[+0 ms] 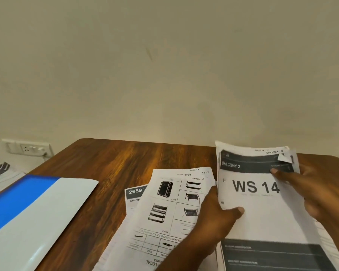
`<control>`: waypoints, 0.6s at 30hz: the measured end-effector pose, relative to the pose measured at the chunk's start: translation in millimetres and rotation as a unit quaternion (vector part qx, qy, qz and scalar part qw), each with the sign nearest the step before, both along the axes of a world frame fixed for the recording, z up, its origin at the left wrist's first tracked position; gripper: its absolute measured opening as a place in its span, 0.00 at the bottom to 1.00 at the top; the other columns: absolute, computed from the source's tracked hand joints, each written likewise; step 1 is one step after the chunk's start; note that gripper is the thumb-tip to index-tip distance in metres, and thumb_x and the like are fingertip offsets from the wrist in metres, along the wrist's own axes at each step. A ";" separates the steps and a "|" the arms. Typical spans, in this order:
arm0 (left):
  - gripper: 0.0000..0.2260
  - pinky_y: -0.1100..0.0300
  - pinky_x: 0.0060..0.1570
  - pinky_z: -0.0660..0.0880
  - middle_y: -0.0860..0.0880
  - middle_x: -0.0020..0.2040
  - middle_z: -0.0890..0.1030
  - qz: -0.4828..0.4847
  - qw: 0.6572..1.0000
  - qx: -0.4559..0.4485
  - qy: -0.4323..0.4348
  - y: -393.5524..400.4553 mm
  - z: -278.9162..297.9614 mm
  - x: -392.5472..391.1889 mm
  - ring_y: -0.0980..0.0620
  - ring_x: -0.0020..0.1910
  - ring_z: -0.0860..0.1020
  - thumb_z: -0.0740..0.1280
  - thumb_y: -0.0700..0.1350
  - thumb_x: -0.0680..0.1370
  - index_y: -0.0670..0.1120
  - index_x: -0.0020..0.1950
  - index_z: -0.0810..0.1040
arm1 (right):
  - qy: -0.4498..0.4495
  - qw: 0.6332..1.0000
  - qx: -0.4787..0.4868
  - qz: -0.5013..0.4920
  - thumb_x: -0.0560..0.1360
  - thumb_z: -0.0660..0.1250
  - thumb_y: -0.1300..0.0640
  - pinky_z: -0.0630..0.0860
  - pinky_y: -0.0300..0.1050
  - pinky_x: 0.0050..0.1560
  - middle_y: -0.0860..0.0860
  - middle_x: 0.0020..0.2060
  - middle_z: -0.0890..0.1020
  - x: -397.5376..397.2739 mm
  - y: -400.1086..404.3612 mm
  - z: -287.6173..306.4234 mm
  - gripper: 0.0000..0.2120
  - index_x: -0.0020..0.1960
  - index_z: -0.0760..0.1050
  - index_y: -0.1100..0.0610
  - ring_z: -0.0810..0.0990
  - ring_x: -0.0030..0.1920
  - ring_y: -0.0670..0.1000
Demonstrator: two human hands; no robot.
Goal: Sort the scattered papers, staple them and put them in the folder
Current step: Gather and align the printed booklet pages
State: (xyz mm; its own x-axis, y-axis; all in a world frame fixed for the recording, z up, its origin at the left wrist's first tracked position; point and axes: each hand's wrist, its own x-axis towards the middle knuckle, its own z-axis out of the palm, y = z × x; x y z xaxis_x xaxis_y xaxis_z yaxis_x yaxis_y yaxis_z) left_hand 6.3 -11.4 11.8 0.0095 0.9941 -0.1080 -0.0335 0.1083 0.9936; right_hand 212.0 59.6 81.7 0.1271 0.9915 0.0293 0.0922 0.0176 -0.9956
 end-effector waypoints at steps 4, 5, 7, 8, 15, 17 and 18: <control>0.21 0.49 0.68 0.78 0.57 0.66 0.79 -0.021 1.000 0.003 0.005 -2.2 3.1 2.6 0.49 0.65 0.80 0.74 0.43 0.80 0.58 0.70 0.72 | 0.040 0.999 0.003 -0.021 0.76 0.73 0.64 0.72 0.46 0.41 0.56 0.43 0.83 5.2 0.2 4.8 0.08 0.55 0.81 0.62 0.82 0.37 0.55; 0.20 0.49 0.68 0.77 0.57 0.66 0.79 -0.025 1.000 0.003 0.007 -2.8 3.6 2.9 0.49 0.65 0.80 0.73 0.43 0.81 0.57 0.69 0.72 | 0.038 0.999 0.000 -0.014 0.75 0.74 0.63 0.75 0.47 0.43 0.57 0.45 0.85 6.8 0.1 4.8 0.10 0.57 0.82 0.62 0.84 0.40 0.57; 0.20 0.50 0.67 0.78 0.56 0.67 0.80 -0.024 1.000 0.008 0.009 -3.3 4.1 2.8 0.48 0.65 0.80 0.73 0.43 0.81 0.57 0.70 0.73 | 0.022 1.000 -0.008 0.005 0.74 0.76 0.61 0.77 0.48 0.46 0.58 0.49 0.87 9.8 -1.9 6.9 0.14 0.59 0.82 0.61 0.84 0.45 0.60; 0.20 0.52 0.65 0.79 0.57 0.66 0.80 -0.019 1.000 0.011 0.008 -3.5 4.9 2.7 0.49 0.64 0.81 0.73 0.43 0.82 0.57 0.71 0.73 | 0.005 1.000 -0.015 0.017 0.73 0.77 0.59 0.78 0.48 0.45 0.57 0.49 0.87 10.4 -4.9 10.0 0.15 0.58 0.83 0.60 0.84 0.45 0.60; 0.19 0.54 0.62 0.82 0.58 0.60 0.85 0.023 0.998 0.011 -0.062 -4.5 9.5 5.2 0.53 0.59 0.84 0.74 0.40 0.79 0.56 0.67 0.77 | -0.011 0.994 -0.039 0.103 0.52 0.89 0.48 0.86 0.53 0.40 0.58 0.51 0.88 6.9 -18.4 22.0 0.38 0.59 0.83 0.56 0.88 0.46 0.62; 0.19 0.53 0.62 0.82 0.58 0.59 0.86 0.027 0.997 0.012 -0.075 -5.1 11.7 5.1 0.54 0.58 0.84 0.75 0.39 0.79 0.55 0.66 0.78 | 0.001 0.995 -0.037 0.097 0.50 0.89 0.46 0.85 0.54 0.40 0.59 0.52 0.88 1.6 -20.1 23.7 0.39 0.58 0.82 0.56 0.87 0.45 0.64; 0.19 0.52 0.63 0.82 0.57 0.60 0.86 0.030 0.997 0.013 -0.076 -5.5 13.4 5.0 0.54 0.59 0.84 0.75 0.39 0.79 0.56 0.66 0.78 | 0.013 0.995 -0.036 0.091 0.54 0.86 0.49 0.83 0.55 0.43 0.61 0.53 0.87 -0.9 -22.2 25.9 0.33 0.56 0.81 0.56 0.86 0.45 0.64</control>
